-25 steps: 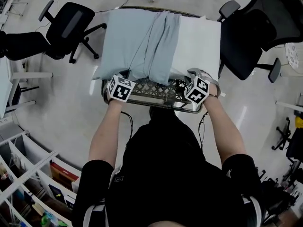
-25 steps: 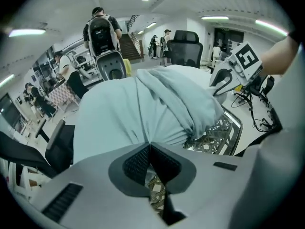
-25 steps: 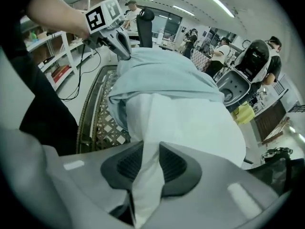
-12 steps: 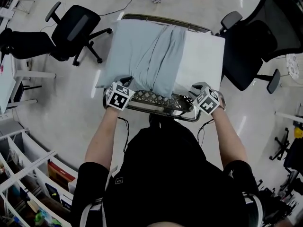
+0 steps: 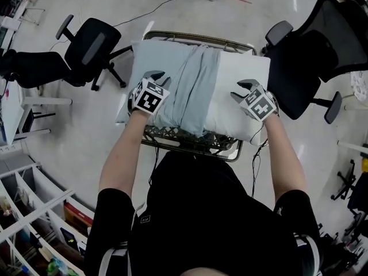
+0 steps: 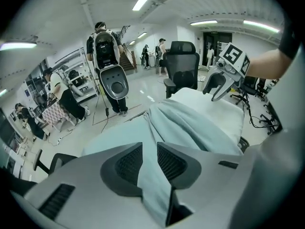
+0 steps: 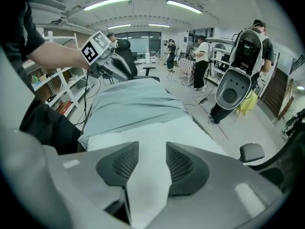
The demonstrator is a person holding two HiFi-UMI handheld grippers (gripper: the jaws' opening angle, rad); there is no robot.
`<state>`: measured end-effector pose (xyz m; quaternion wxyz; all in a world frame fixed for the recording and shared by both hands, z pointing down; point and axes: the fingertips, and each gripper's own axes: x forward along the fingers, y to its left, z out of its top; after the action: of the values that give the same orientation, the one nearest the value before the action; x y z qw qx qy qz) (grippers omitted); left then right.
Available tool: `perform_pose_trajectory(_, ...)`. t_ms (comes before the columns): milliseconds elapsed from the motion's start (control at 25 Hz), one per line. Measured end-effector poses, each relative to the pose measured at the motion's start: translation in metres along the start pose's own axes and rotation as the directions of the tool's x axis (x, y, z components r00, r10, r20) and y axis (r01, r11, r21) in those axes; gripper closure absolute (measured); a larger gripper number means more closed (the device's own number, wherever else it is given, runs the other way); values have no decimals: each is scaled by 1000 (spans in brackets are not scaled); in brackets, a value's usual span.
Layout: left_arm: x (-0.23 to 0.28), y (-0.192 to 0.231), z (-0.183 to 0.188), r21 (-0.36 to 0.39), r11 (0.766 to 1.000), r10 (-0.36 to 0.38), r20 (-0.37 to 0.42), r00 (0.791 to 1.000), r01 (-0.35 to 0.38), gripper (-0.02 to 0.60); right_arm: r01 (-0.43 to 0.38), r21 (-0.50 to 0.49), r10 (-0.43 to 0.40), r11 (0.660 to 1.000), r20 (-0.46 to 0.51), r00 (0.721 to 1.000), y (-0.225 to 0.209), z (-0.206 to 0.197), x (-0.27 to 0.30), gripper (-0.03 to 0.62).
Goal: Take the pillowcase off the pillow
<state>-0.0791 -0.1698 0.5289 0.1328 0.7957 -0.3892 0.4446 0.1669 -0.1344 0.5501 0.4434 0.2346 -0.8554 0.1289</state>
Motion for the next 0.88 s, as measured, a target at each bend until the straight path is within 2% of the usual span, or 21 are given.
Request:
perform_pose_trajectory(120, 28, 14, 19, 27, 999, -30, -15, 999, 30, 478, 7, 11, -7, 1000, -27, 1000, -33, 14, 23, 381)
perform_pose_trajectory(240, 62, 30, 35, 53, 996, -72, -36, 997, 74, 468, 8, 8, -7, 1000, -94, 996, -65, 20, 54, 340)
perform_pose_trajectory(440, 124, 61, 54, 87, 989, -112, -88, 990, 120, 403, -11, -71, -4, 997, -201, 980, -107, 16, 100, 225)
perform_pose_trajectory(560, 148, 55, 81, 42, 971, -235, -38, 971, 236, 387, -77, -78, 57, 994, -236, 970, -122, 14, 121, 162)
perform_pose_trajectory(680, 159, 30, 116, 32, 936, -351, 40, 936, 350, 383, -173, -42, 153, 984, -294, 944, -124, 10, 132, 100)
perform_pose_trajectory(800, 184, 6, 121, 102, 918, -382, -25, 924, 383, 342, -264, -42, 231, 964, -367, 901, -114, 3, 140, 98)
perform_pose_trajectory(880, 196, -2, 113, 109, 910, -392, -82, 916, 399, 331, -318, -46, 275, 947, -393, 877, -107, 0, 140, 147)
